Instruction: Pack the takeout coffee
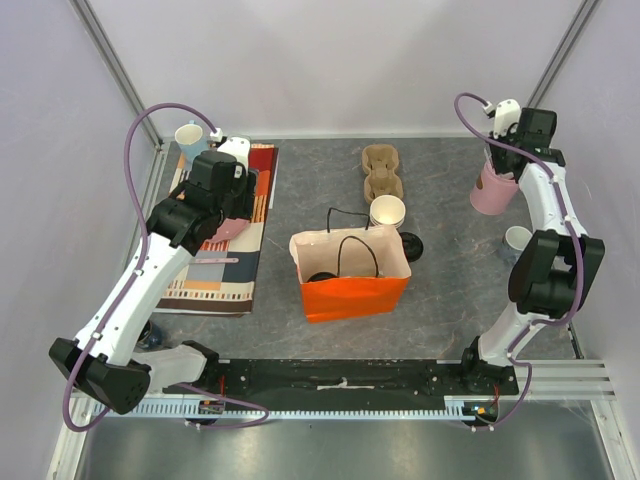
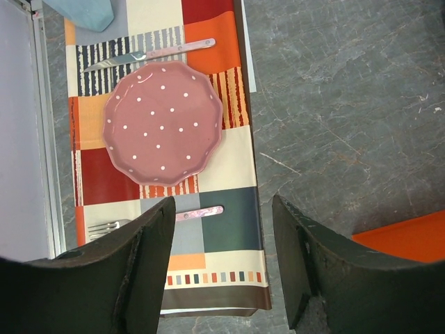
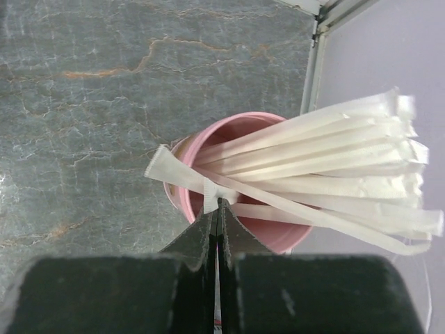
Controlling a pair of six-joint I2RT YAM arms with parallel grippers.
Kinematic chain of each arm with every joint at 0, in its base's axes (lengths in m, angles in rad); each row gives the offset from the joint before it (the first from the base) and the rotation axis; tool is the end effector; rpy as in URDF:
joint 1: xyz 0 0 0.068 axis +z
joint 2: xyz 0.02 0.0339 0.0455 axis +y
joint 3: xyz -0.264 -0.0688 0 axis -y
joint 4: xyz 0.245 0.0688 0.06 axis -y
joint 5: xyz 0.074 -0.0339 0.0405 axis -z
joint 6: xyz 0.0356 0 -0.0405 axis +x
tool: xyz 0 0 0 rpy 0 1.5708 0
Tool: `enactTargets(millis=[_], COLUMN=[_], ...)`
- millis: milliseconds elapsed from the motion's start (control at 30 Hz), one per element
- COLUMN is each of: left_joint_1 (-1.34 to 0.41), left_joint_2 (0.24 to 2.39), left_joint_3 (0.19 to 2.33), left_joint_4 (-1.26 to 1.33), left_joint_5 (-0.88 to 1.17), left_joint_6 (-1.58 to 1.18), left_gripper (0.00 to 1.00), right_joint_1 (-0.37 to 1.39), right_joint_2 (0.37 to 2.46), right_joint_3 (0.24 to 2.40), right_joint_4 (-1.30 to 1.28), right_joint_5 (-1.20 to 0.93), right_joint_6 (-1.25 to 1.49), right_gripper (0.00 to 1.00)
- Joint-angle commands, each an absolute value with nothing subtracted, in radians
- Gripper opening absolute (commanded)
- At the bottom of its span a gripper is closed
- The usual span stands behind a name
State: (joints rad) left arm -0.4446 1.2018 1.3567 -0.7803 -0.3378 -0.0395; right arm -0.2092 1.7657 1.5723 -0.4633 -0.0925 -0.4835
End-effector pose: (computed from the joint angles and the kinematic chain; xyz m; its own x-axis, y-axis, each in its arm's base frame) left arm 0.2261 -0.0946 0.3938 -0.5345 0.2134 -0.8178 0.1422 0.9765 0.1618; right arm 0.4015 -0.0819 0.3175 -0.5916 -0.3476 -0.7274 -0.1579 0.9348 -0.3183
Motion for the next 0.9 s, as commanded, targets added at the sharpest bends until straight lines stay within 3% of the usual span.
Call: enactTargets(millis=[0, 567, 867], left_joint_1=[-0.44, -0.44, -0.44], left_joint_2=[1.192, 1.203, 1.23], left_joint_3=[1.358, 1.381, 1.382], left_joint_4=[-0.761, -0.759, -0.764], left_joint_5=[-0.331, -0.33, -0.336], left_joint_6=[-0.017, -0.002, 0.054], left_gripper=[0.64, 0.64, 0.64], right_joint_1=[-0.233, -0.238, -0.238], right_joint_2=[1.694, 1.459, 1.301], right_joint_3=[1.632, 1.787, 1.862], right_joint_4=[-0.408, -0.48, -0.5], right_joint_5=[-0.058, 0.023, -0.245], right_joint_6=[-0.422, -0.121, 0.191], right_gripper=[0.0, 0.0, 0.0])
